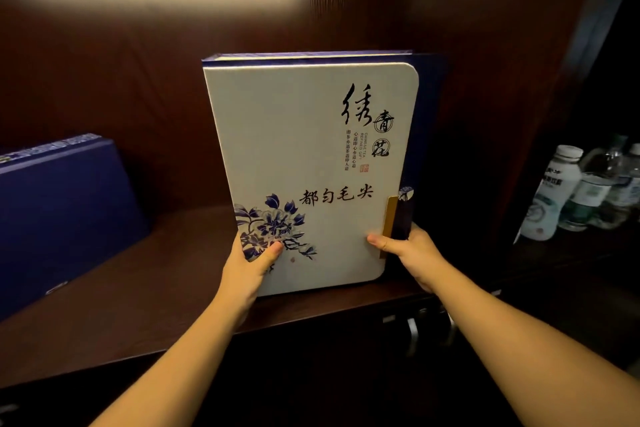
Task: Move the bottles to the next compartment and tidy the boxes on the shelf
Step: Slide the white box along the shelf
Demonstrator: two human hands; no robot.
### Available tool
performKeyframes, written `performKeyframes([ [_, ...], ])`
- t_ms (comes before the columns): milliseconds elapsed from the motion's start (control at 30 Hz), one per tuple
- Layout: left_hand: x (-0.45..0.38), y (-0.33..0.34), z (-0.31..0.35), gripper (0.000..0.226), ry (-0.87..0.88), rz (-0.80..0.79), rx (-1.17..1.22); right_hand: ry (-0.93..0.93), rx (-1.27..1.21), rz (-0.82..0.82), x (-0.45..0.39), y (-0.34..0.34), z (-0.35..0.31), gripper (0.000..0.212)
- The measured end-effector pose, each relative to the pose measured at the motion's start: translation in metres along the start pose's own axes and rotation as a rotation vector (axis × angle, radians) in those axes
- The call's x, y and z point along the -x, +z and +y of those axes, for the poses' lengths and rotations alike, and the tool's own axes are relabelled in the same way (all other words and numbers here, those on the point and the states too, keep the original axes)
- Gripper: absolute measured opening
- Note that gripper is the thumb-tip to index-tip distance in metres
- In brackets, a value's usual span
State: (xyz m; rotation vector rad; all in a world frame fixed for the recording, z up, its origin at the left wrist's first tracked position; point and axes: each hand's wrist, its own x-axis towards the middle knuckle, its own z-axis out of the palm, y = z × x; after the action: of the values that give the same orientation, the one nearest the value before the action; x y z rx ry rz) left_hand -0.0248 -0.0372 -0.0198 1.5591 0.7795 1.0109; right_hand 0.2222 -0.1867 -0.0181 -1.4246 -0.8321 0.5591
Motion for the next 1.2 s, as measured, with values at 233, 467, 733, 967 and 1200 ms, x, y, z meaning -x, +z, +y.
performKeyframes([
  [233,0.000,0.002,-0.001,0.034,-0.010,0.020,-0.023,0.011,-0.002,-0.017,-0.006,-0.002,0.007,0.075],
  [467,-0.001,0.004,-0.001,0.044,-0.021,0.051,-0.047,0.016,0.015,-0.011,-0.009,-0.001,0.009,0.061],
  [733,0.001,0.006,-0.002,0.046,-0.040,0.076,-0.087,0.029,0.025,-0.045,-0.016,-0.005,0.011,0.082],
  [967,0.002,-0.006,0.002,0.083,-0.103,0.047,-0.039,0.042,0.065,0.016,-0.015,-0.001,0.009,0.059],
  [1200,0.012,-0.090,0.017,0.101,-0.096,0.120,-0.071,0.038,0.312,0.274,0.014,0.014,0.001,0.076],
])
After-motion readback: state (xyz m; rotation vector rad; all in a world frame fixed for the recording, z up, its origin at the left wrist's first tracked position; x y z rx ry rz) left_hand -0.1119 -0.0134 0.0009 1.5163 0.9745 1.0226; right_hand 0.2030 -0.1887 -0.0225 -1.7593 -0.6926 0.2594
